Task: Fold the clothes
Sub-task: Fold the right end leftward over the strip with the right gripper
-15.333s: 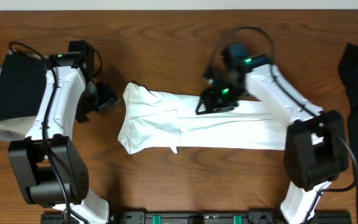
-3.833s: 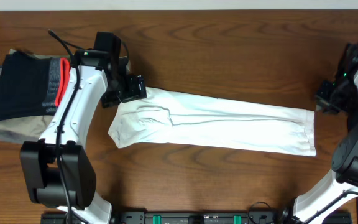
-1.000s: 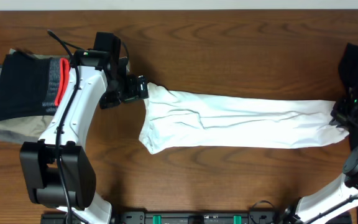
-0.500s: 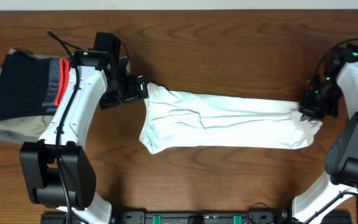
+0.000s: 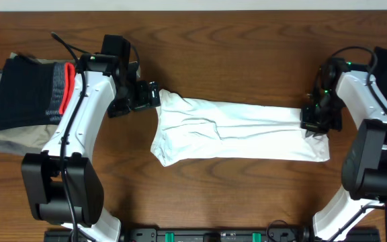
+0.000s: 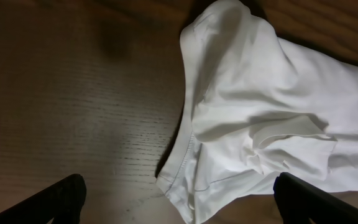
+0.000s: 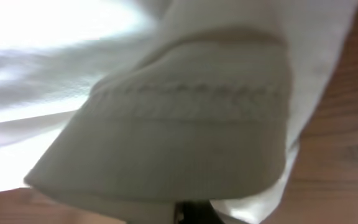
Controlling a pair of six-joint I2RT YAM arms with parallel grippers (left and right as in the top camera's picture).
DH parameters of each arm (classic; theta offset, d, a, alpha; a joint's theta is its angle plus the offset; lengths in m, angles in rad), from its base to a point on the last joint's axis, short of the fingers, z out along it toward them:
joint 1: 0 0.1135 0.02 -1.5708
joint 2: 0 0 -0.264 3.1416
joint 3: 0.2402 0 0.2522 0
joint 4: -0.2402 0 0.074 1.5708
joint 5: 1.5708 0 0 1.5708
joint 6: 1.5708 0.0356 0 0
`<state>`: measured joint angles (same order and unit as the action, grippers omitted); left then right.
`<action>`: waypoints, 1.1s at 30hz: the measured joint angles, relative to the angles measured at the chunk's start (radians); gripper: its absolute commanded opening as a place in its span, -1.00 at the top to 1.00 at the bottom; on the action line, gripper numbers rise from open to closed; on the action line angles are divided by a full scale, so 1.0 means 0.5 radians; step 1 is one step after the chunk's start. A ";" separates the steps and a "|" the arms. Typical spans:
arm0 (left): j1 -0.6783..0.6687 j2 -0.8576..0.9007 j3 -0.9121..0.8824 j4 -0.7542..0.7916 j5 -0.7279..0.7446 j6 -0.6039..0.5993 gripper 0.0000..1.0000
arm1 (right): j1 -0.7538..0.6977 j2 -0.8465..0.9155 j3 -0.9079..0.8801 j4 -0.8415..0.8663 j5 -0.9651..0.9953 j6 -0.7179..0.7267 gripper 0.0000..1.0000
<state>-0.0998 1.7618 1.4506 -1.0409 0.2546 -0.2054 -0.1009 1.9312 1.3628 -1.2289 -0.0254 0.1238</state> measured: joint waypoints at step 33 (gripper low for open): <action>0.000 0.000 0.000 -0.001 -0.001 0.000 -0.96 | -0.063 0.000 0.423 -0.072 -0.219 -0.005 0.95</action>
<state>-0.0998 1.7618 1.4506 -1.0412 0.2543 -0.2054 -0.1322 1.9312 1.5742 -1.2652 -0.1349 0.1211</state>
